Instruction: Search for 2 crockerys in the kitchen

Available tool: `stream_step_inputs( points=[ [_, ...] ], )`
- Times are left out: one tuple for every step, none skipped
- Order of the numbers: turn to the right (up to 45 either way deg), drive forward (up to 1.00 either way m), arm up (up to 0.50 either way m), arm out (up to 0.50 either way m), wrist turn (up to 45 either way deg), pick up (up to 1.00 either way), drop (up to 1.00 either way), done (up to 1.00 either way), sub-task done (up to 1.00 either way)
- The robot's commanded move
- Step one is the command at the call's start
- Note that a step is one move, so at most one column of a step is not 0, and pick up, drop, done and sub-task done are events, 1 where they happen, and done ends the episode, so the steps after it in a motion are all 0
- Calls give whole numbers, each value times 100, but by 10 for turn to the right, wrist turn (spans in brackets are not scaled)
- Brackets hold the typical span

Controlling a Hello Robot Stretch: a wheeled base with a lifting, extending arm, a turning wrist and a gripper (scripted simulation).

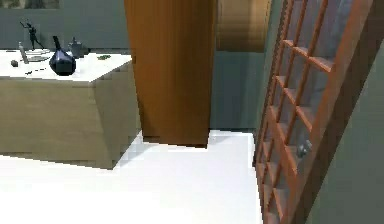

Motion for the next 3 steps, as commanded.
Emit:
stream_step_inputs(
  points=[
    [-450, 0, 0, 0, 0, 0, 0, 0, 0],
    [-210, 0, 0, 0, 0, 0, 0, 0, 0],
    [0, 30, 0, 0, 0, 0, 0, 0, 0]
  ],
)
